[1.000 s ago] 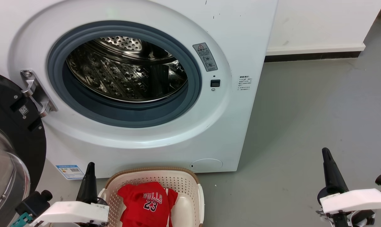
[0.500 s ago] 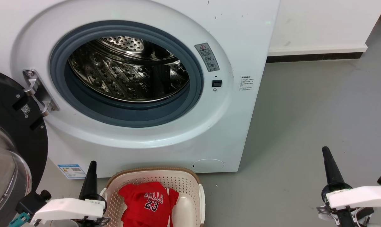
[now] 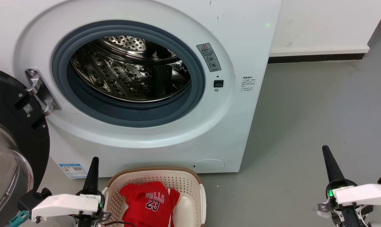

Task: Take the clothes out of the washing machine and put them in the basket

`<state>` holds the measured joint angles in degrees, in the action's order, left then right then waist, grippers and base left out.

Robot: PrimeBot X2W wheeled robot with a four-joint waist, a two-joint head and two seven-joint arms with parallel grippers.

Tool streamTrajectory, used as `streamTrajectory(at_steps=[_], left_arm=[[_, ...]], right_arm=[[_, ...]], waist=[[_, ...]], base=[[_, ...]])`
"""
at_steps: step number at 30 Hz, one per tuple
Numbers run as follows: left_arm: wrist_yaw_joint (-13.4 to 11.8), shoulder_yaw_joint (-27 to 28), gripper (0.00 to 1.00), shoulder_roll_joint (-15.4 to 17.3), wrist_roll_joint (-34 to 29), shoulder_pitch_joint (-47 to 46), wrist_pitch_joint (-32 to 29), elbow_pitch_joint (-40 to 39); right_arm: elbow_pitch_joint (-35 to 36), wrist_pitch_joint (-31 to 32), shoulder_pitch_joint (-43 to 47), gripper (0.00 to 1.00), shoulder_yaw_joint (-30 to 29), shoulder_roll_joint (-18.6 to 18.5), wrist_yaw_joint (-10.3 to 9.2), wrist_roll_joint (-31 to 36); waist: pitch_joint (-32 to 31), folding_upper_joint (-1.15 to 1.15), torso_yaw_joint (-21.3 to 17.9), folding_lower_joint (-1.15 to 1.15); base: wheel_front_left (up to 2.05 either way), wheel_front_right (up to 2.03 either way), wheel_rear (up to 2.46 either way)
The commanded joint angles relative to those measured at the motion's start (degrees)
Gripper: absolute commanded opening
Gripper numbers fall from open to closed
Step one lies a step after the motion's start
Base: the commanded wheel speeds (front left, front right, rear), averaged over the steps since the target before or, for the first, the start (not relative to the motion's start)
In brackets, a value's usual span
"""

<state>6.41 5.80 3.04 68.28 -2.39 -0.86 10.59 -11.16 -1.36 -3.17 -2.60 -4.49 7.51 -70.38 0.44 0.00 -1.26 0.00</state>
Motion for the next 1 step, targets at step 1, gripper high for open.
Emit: streamTrajectory(at_steps=[1], left_arm=[[0.28,0.15,0.0,0.05,1.47,-1.12,-0.34,-0.16]], right_arm=[[0.13,0.43,-1.15,0.0,-0.17,-0.3,-0.01,-1.6]], waist=[[-0.01,0.0,0.04,0.0]], base=[[0.0,0.0,0.0]])
